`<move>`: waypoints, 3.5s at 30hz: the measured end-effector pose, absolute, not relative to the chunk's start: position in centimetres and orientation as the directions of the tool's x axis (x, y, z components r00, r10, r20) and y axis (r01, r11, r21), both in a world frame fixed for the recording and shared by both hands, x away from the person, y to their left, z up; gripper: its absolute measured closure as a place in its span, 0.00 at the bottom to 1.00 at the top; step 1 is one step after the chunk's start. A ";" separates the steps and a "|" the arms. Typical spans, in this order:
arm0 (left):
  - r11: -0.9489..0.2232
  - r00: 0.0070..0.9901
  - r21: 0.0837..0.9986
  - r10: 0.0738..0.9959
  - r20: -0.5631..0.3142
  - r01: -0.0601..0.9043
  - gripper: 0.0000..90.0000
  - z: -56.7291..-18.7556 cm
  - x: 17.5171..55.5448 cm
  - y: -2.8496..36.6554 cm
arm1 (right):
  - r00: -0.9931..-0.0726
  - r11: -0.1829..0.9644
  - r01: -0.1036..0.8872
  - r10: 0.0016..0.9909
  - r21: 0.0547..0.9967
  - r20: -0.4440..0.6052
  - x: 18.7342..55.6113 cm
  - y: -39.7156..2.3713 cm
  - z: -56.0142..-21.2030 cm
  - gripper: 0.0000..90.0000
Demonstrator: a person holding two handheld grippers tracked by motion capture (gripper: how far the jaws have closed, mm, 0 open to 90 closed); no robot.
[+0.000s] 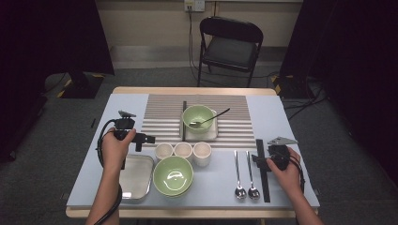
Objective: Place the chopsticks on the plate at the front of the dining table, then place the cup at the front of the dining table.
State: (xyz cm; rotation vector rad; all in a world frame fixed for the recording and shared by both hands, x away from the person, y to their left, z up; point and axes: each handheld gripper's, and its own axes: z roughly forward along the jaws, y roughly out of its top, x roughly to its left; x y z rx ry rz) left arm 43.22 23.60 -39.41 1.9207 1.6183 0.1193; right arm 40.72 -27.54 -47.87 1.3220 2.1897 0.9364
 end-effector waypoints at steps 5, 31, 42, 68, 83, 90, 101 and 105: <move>-0.059 0.249 0.506 0.915 -0.318 0.860 0.19 -39.4 42.9 23.9 | -0.462 0.321 0.608 0.887 0.726 -0.005 40.7 -27.5 -47.9 0.17; -0.061 0.255 0.507 0.912 -0.323 0.860 0.19 -40.2 41.9 24.2 | -0.463 0.321 0.609 0.887 0.726 -0.004 40.7 -27.5 -47.9 0.17; -0.077 0.273 0.501 0.904 -0.330 0.862 0.20 -40.7 41.9 23.5 | -0.463 0.321 0.609 0.887 0.726 -0.004 40.7 -27.5 -47.9 0.17; -0.089 0.278 0.487 0.902 -0.331 0.869 0.20 -41.8 41.9 21.8 | -0.463 0.321 0.608 0.887 0.726 -0.005 40.7 -27.5 -47.9 0.17; -0.076 0.265 0.494 0.909 -0.323 0.866 0.23 -42.5 41.9 21.7 | -0.463 0.321 0.609 0.887 0.725 -0.004 40.7 -27.5 -47.9 0.17; -0.112 0.293 0.507 0.911 -0.292 0.854 0.25 -42.9 42.0 21.3 | -0.463 0.321 0.609 0.887 0.725 -0.003 40.7 -27.5 -47.9 0.17; -0.154 0.322 0.513 0.911 -0.258 0.844 0.25 -43.1 42.1 20.9 | -0.463 0.321 0.609 0.886 0.726 -0.003 40.7 -27.5 -47.9 0.17; -0.166 0.331 0.513 0.910 -0.248 0.842 0.25 -43.2 42.1 20.6 | -0.463 0.321 0.609 0.887 0.725 -0.003 40.7 -27.5 -47.9 0.17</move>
